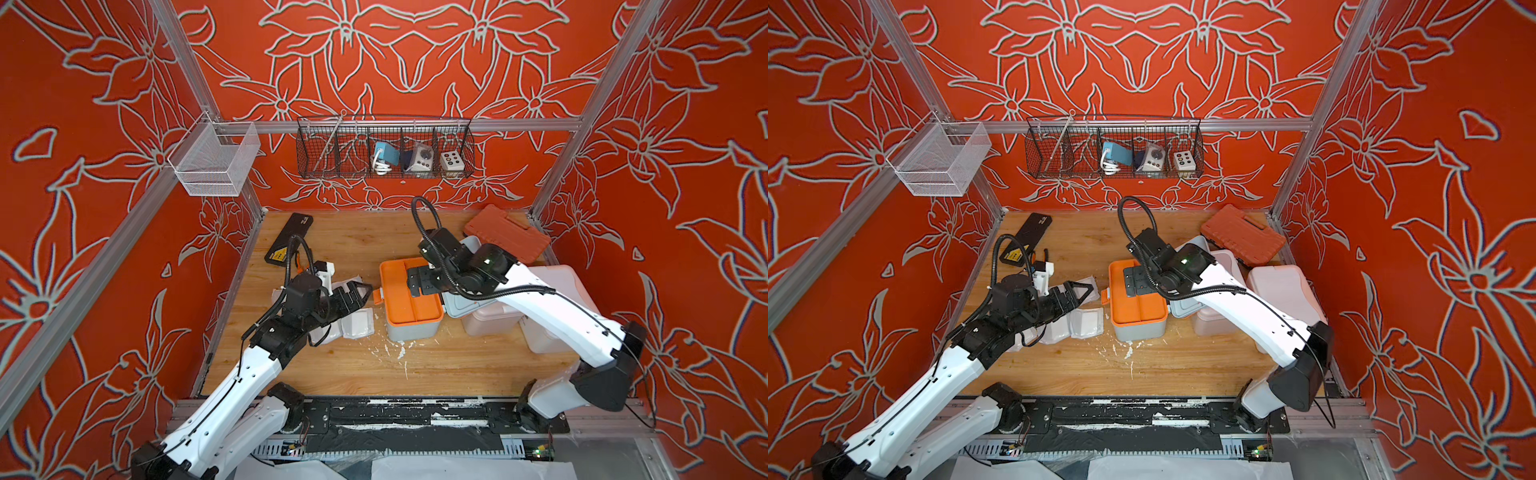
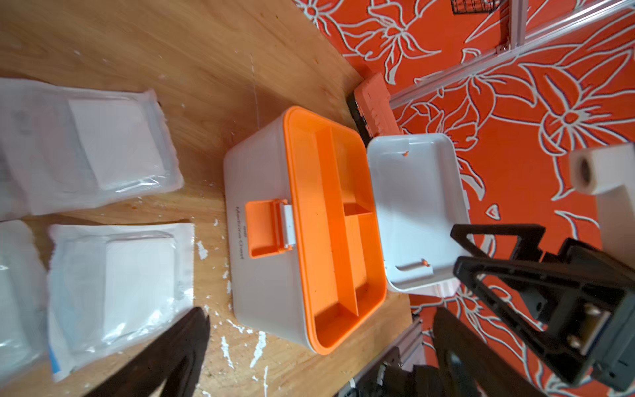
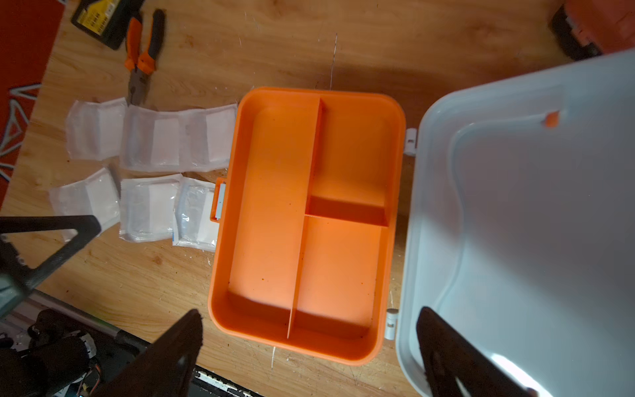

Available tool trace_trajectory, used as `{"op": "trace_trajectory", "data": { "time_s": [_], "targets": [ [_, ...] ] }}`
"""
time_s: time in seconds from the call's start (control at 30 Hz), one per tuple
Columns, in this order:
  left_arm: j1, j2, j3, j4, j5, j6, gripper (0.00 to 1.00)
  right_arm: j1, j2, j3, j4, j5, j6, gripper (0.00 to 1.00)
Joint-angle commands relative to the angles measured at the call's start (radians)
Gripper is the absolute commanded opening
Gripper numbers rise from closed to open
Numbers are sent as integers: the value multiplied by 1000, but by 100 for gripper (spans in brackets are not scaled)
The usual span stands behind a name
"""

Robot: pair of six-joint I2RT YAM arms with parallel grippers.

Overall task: Open first aid kits and take out gauze
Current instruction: Place the compartment layer in the first aid kit, then close the lid of the first aid kit.

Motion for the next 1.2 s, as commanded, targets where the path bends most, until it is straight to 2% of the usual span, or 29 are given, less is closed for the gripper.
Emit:
{"op": "trace_trajectory", "data": {
  "time_s": [0.0,0.07,0.17,0.3,0.4,0.5,0.6,0.67,0.83,0.97,1.17],
  "targets": [
    [-1,32,-3,80,132,-29,98,-79,-81,-40,-9,0,-70,98],
    [-3,39,-35,175,179,-20,98,-154,-136,-82,5,-42,-87,98],
    [-21,47,-51,235,158,6,98,-286,-213,-149,36,-116,-105,98],
    [-122,21,-41,245,8,102,98,-454,-280,-215,60,-223,-118,98],
    [-183,34,-37,247,-52,122,98,-566,-308,-264,96,-338,-140,98],
    [-207,46,-53,245,-93,127,98,-648,-319,-313,156,-476,-159,98],
    [-207,37,-61,195,-181,144,98,-697,-302,-337,198,-586,-152,98],
    [-207,20,-80,208,-183,161,98,-716,-286,-347,221,-646,-142,98],
    [-207,10,-148,313,-38,142,98,-725,-230,-360,244,-726,-115,97],
    [-207,36,-175,348,40,119,98,-725,-211,-389,293,-817,-86,97],
    [-209,88,-202,394,113,104,98,-725,-230,-404,315,-868,-62,98]
  ]
}}
